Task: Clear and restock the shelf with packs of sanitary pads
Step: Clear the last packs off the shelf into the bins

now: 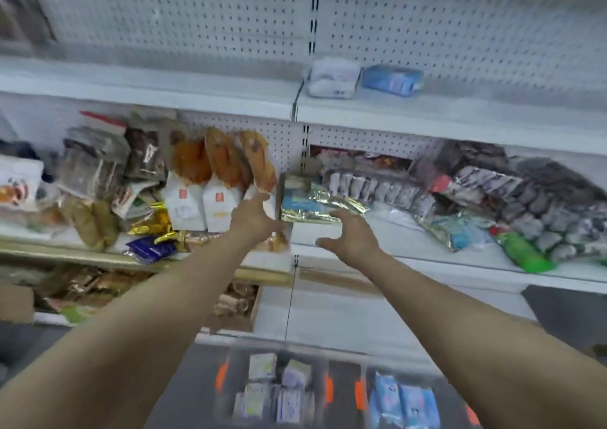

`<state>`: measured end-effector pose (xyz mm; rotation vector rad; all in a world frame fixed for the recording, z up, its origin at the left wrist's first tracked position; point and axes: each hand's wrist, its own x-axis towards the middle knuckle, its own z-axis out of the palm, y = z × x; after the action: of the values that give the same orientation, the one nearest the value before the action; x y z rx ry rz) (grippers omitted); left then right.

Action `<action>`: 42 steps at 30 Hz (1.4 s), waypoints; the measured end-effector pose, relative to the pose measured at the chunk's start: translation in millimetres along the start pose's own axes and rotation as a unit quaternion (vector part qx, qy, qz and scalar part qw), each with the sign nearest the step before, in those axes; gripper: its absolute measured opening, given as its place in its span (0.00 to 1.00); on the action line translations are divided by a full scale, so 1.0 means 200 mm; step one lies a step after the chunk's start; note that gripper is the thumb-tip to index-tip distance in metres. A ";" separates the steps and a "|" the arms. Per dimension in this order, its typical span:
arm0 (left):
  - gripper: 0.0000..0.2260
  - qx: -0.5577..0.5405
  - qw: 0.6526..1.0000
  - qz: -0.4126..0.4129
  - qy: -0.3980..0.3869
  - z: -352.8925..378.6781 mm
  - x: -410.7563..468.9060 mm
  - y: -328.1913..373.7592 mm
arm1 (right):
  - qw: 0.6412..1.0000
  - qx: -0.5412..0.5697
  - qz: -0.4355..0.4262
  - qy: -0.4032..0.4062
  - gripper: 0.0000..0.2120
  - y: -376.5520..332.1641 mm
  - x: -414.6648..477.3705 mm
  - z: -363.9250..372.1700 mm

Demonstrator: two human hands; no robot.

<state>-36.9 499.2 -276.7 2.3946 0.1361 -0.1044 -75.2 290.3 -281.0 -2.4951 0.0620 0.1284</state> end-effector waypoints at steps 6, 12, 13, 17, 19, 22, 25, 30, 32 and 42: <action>0.31 0.063 0.983 0.109 0.134 -0.55 -0.08 0.51 | 0.985 -0.099 -0.112 0.089 0.37 -0.43 -0.06 -0.67; 0.30 0.104 0.965 0.136 0.198 -0.83 -0.07 0.78 | 0.968 -0.125 -0.148 0.157 0.35 -0.65 -0.01 -1.04; 0.30 0.102 0.965 0.142 0.197 -0.85 -0.04 0.81 | 0.967 -0.126 -0.144 0.168 0.34 -0.66 0.02 -1.08; 0.32 0.089 0.975 0.131 0.153 -0.90 0.15 0.91 | 0.971 -0.103 -0.118 0.181 0.31 -0.66 0.19 -1.21; 0.33 0.075 0.982 0.127 0.118 -0.89 0.27 0.96 | 0.974 -0.081 -0.095 0.188 0.31 -0.63 0.30 -1.27; 0.37 0.053 0.989 0.125 0.064 -0.84 0.42 1.04 | 0.976 -0.059 -0.064 0.201 0.31 -0.58 0.45 -1.33; 0.41 0.046 0.993 0.108 0.011 -0.77 0.58 1.11 | 0.977 -0.060 -0.026 0.202 0.31 -0.52 0.59 -1.37; 0.41 0.036 0.994 0.086 -0.050 -0.71 0.81 1.17 | 0.979 -0.051 0.034 0.192 0.33 -0.43 0.79 -1.40; 0.42 0.016 0.995 0.069 -0.074 -0.68 0.89 1.17 | 0.979 -0.047 0.056 0.189 0.34 -0.41 0.87 -1.40; 0.38 -0.056 0.988 0.045 -0.139 -0.65 1.03 1.07 | 0.978 -0.008 0.157 0.135 0.35 -0.25 1.16 -1.34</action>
<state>199.0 444.4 -61.7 2.2442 -0.0930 -0.3755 180.0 167.4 -62.9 -2.4860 0.5696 -0.0803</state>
